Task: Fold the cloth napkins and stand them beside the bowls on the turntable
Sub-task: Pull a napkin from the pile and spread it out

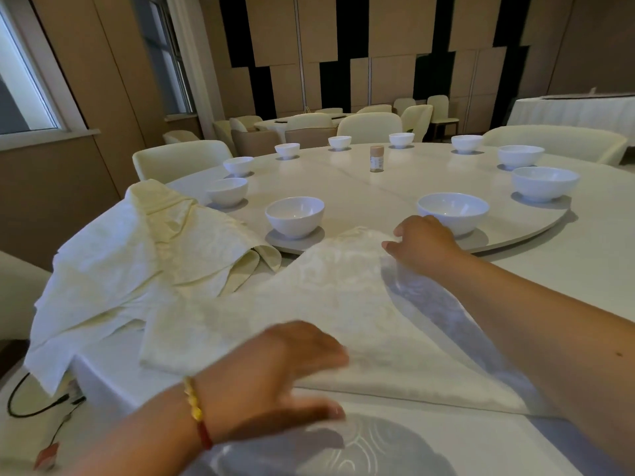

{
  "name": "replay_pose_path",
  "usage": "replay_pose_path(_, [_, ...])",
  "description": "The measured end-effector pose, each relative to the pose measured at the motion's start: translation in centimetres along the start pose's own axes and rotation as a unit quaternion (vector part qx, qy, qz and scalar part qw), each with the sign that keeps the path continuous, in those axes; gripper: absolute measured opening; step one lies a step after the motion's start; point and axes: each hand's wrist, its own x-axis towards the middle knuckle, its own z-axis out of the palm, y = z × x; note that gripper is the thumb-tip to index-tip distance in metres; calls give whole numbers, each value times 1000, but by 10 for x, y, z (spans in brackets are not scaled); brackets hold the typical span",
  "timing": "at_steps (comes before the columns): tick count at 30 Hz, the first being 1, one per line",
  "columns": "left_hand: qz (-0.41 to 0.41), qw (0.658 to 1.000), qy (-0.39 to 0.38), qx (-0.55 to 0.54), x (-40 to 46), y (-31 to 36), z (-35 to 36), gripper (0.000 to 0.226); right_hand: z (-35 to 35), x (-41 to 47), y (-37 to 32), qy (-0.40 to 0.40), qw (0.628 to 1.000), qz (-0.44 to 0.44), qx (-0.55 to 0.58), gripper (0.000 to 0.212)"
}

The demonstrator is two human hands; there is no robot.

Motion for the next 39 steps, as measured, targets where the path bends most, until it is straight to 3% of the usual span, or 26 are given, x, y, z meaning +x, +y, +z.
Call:
replay_pose_path(2, [26,998,-42,23,11,8,20,61,-5,-12,-3,23,999,-33,23,41])
replay_pose_path(4, [76,996,2,47,18,12,25,48,-8,-21,-2,24,998,-55,31,37])
replay_pose_path(7, [48,997,33,48,28,24,29,36,-13,-31,3,19,998,-57,18,34])
replay_pose_path(10, [15,996,21,79,46,49,39,40,-21,-37,9,8,999,-51,6,34])
replay_pose_path(14, [21,999,7,-24,56,85,45,43,-25,-47,15,-44,997,-45,39,36])
replay_pose_path(17, [-32,992,6,-124,56,87,32,52,-20,-57,19,-79,995,-51,37,37])
replay_pose_path(20, [-167,983,70,-30,66,50,15,36,-11,-66,23,-99,992,-73,14,32])
replay_pose_path(22, [-251,964,81,33,76,22,4,39,-5,-69,22,-107,991,-82,7,26])
replay_pose_path(26, [-336,933,86,92,96,-12,-4,44,0,-72,18,-110,991,-82,2,32])
replay_pose_path(28, [-364,920,108,100,102,-21,-3,44,2,-74,18,-112,990,-83,-3,34])
replay_pose_path(30, [-375,912,135,92,106,-26,-1,30,4,-78,18,-115,990,-78,2,37])
replay_pose_path(31, [-375,912,141,85,108,-28,-1,21,5,-80,19,-118,990,-75,2,39])
replay_pose_path(34, [-372,913,157,59,112,-29,0,26,5,-83,18,-129,989,-71,-2,46])
replay_pose_path(37, [-355,917,178,31,114,-27,0,9,6,-82,16,-146,987,-71,-5,56])
replay_pose_path(39, [-348,918,188,24,114,-28,2,26,10,-82,15,-152,986,-64,-2,68])
